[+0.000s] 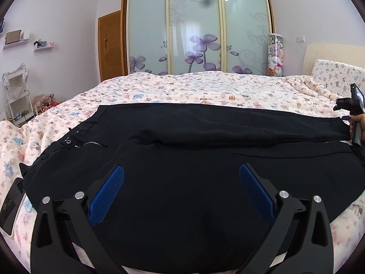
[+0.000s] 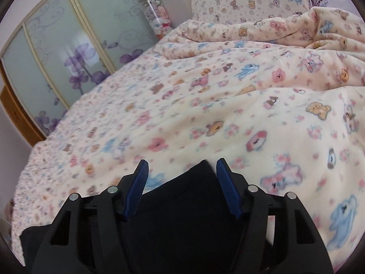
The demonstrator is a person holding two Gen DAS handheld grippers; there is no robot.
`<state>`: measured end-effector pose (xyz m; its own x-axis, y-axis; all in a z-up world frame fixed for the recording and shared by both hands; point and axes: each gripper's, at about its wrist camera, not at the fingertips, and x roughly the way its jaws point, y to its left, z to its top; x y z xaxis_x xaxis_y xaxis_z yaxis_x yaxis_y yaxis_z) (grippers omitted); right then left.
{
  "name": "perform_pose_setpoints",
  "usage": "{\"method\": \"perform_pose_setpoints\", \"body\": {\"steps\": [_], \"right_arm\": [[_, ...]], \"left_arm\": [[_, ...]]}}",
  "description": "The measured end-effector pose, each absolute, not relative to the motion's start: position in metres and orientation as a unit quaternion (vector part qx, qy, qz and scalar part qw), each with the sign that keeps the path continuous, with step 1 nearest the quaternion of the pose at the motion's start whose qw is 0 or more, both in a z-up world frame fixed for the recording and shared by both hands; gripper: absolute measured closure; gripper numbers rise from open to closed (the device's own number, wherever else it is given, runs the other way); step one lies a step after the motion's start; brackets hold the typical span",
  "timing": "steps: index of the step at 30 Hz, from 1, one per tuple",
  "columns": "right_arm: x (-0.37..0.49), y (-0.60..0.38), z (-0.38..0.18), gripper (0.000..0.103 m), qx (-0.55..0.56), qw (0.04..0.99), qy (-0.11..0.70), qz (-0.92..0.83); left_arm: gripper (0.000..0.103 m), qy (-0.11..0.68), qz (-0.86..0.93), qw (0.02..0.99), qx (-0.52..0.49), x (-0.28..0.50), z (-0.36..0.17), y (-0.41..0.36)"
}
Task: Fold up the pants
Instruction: 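Grasp the hem of the black trouser leg with the right tool, then lift the held leg and fold it over the other leg with the right tool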
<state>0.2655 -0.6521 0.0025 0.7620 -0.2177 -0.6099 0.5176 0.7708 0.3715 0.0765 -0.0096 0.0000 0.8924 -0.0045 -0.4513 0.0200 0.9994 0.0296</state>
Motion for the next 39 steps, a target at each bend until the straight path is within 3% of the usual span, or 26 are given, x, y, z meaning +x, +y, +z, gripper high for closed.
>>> {"method": "perform_pose_setpoints", "body": {"steps": [4, 5, 9, 19, 26, 30, 34, 39], "right_arm": [[0.277, -0.656, -0.015, 0.038, 0.268, 0.886, 0.307, -0.221], [0.280, -0.655, -0.020, 0.043, 0.257, 0.884, 0.319, -0.227], [0.277, -0.655, -0.022, 0.085, 0.254, 0.885, 0.316, -0.229], [0.228, -0.636, 0.028, 0.093, 0.259, 0.923, 0.229, -0.171], [0.139, -0.616, 0.069, 0.094, 0.282, 0.946, 0.141, -0.078], [0.074, -0.603, 0.065, 0.094, 0.295, 0.946, 0.123, -0.046], [0.023, -0.596, 0.030, 0.094, 0.318, 0.935, 0.143, -0.059], [0.009, -0.590, -0.026, 0.094, 0.340, 0.895, 0.269, -0.108]], "left_arm": [[0.002, 0.243, -0.010, 0.970, 0.023, 0.081, -0.003, -0.013], [0.002, 0.246, -0.010, 0.969, 0.025, 0.082, -0.004, -0.014], [0.002, 0.252, -0.009, 0.967, 0.024, 0.084, -0.006, -0.014], [0.002, 0.245, -0.021, 0.969, 0.019, 0.079, -0.006, -0.013], [0.002, 0.234, -0.018, 0.972, 0.014, 0.074, -0.003, -0.009], [0.002, 0.217, -0.013, 0.976, 0.008, 0.065, 0.001, -0.006], [0.002, 0.190, -0.013, 0.982, -0.002, 0.052, 0.008, -0.003], [0.002, 0.169, -0.014, 0.985, -0.017, 0.035, 0.013, 0.004]]}}
